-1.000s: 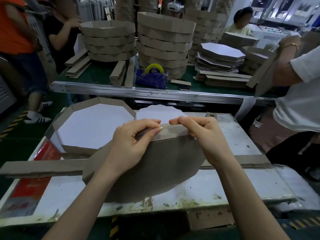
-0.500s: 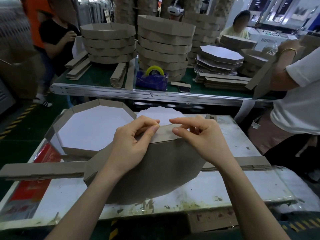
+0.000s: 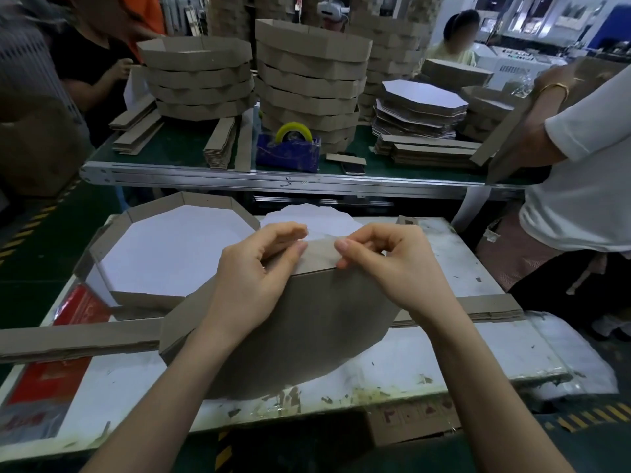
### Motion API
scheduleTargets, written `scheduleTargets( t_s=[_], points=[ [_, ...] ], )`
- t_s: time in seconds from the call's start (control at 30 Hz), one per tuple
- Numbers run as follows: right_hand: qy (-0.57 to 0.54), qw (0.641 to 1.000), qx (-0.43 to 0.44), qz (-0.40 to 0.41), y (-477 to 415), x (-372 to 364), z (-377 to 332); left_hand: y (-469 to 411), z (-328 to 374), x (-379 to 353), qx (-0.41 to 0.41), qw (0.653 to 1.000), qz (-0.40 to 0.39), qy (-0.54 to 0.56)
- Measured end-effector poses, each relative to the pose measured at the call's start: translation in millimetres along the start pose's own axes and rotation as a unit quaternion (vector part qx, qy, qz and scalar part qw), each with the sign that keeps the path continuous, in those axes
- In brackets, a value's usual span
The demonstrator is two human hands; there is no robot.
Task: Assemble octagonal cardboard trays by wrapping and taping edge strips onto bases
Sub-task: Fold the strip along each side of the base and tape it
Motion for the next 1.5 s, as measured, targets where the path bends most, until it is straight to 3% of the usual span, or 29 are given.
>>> scheduleTargets(
  t_s=[0.13,0.2,0.3,0.37,0.43,0.7,0.9,1.07,1.23,1.5],
  points=[
    [0.01,0.999,-0.023,0.033,-3.6,8.2,10.1,3.8,1.6,-9.6,-0.001,0.999,-0.03,-0.022],
    [-0.004,0.995,-0.051,0.089,-5.7,25.2,17.8,0.5,-6.9,-7.6,0.025,0.999,-0.037,-0.02],
    [-0.068,0.978,-0.12,0.155,-2.5,48.1,34.3,1.8,-7.6,-8.0,-0.046,0.988,-0.073,-0.132],
    [-0.1,0.971,-0.157,0.147,2.1,44.9,42.3,7.5,-2.0,-8.8,-0.121,0.964,-0.065,-0.226],
    [-0.146,0.966,-0.179,0.118,8.1,31.0,44.0,11.2,-0.8,-6.0,-0.139,0.952,-0.046,-0.269],
    [-0.247,0.951,-0.173,0.071,20.8,-20.2,37.4,2.4,-14.6,-7.6,-0.086,0.969,-0.051,-0.228],
    [-0.228,0.947,-0.214,0.065,42.6,-39.1,57.7,3.5,-17.0,-12.9,-0.126,0.955,-0.088,-0.252],
    [-0.275,0.929,-0.245,0.046,54.3,-50.1,66.5,3.0,-13.2,-12.4,-0.134,0.95,-0.11,-0.26],
    [-0.254,0.935,-0.243,0.055,57.0,-50.3,68.6,2.7,-12.0,-18.1,-0.154,0.924,-0.141,-0.321],
    [-0.246,0.935,-0.239,0.087,57.8,-50.7,75.1,0.5,-13.9,-22.2,-0.158,0.911,-0.156,-0.347]
  ],
)
Point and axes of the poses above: each hand's wrist, its own y-axis away from the middle knuckle, its own x-axis out of the back of the hand, z = x × y, the point moved 10 cm from there along -y, towards the middle knuckle, and after that the axes turned 10 degrees about z, right-handed, at the moved point
